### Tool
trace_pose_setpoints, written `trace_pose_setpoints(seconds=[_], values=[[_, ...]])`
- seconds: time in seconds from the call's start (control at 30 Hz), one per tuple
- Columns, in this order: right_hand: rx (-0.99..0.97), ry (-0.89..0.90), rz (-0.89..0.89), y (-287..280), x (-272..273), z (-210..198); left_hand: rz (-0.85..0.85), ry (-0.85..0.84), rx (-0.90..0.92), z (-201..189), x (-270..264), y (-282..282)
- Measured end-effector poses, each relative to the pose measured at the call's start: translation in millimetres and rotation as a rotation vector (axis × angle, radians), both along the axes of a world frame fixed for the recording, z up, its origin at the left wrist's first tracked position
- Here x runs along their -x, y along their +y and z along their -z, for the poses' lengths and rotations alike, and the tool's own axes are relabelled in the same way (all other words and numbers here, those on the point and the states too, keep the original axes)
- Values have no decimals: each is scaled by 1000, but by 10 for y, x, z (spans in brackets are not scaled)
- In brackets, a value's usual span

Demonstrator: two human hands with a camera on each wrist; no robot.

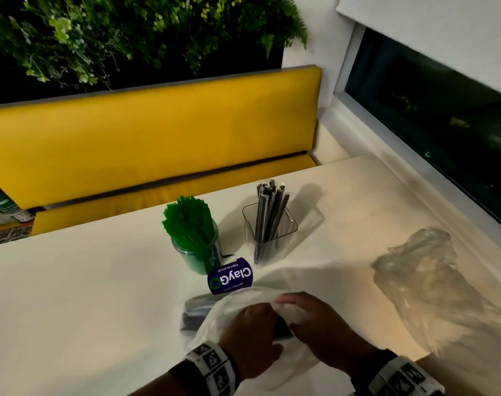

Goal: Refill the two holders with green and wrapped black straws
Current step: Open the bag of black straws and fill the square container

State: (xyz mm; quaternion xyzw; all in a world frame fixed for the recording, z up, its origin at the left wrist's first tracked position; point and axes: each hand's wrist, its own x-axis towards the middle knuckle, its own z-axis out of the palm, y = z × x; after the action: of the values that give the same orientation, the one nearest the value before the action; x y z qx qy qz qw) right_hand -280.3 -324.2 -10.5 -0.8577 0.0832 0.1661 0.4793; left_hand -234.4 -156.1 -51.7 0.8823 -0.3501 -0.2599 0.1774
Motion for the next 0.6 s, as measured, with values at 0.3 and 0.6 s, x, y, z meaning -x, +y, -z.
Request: trace_pose_setpoints(seconds=[0.3, 0.6], values=[[58, -161, -2, 35, 88, -103, -186, 82, -51, -24, 60, -17], [323, -195, -134, -132, 129, -154, -125, 59, -36, -156, -8, 119]])
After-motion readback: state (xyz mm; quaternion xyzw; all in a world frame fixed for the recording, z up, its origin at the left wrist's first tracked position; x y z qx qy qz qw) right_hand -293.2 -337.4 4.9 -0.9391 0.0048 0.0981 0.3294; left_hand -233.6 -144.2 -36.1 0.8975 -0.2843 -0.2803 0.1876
